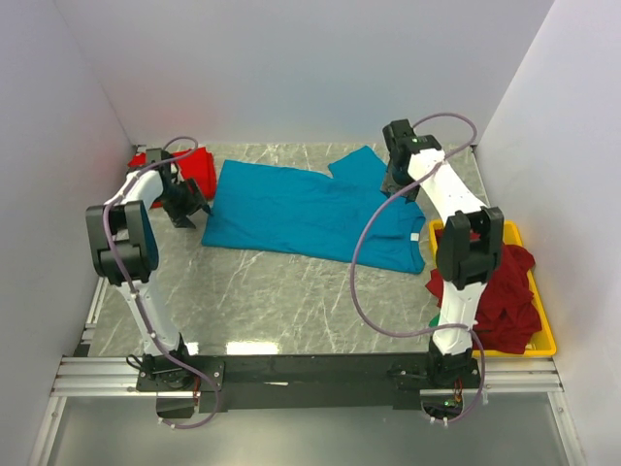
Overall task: Fold and stack the t-shirts
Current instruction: Fold the tshirt
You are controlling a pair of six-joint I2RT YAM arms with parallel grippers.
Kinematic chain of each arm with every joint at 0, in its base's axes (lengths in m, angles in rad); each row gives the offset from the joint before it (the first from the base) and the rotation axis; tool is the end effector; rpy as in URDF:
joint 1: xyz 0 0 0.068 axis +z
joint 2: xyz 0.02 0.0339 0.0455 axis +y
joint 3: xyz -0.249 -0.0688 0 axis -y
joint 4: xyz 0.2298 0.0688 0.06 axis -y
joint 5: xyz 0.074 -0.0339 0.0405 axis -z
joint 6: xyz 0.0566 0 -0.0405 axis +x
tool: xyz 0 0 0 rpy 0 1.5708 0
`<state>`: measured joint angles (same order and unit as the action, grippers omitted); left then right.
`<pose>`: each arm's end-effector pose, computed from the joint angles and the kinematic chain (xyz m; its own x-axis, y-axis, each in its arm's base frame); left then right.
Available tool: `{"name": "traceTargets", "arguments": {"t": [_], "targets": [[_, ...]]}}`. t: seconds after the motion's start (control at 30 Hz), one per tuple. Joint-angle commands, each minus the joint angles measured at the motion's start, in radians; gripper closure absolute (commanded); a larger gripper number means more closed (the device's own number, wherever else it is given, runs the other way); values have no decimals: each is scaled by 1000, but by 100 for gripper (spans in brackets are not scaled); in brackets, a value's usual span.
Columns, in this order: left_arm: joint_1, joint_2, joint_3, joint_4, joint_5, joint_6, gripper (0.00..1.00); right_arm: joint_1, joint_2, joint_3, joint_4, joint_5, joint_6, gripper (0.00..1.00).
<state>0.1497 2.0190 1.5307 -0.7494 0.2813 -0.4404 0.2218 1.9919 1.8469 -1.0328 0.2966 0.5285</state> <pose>0.3988 0.0443 0.1618 -0.8225 -0.5382 -0.1839 -0.4468 0.8115 -0.3767 0.4006 0.0734 0.2486 -0.8292 0.3073 -0.4668 0.3670 0.9294 -0.0401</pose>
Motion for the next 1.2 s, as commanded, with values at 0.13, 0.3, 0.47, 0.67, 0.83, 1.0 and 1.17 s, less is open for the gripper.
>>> {"name": "traceTargets", "arguments": {"t": [0.13, 0.3, 0.47, 0.67, 0.83, 1.0, 1.17], "targets": [[1, -120, -112, 22, -76, 14, 32, -6, -257, -398, 151, -85, 30, 44], [2, -121, -152, 30, -62, 12, 34, -6, -346, -586, 200, -102, 56, 46], [-7, -121, -181, 35, -70, 14, 38, -6, -390, -682, 212, -86, 79, 46], [-22, -115, -219, 61, -53, 8, 43, -12, -409, -764, 244, -76, 82, 47], [-25, -95, -218, 74, -22, -4, 54, -29, -393, -778, 266, -77, 74, 48], [-24, -88, -225, 84, 13, -1, 83, -38, -392, -782, 273, -68, 77, 48], [-13, -92, -211, 68, -37, 11, 99, -47, -383, -787, 284, -56, 62, 49]]}}
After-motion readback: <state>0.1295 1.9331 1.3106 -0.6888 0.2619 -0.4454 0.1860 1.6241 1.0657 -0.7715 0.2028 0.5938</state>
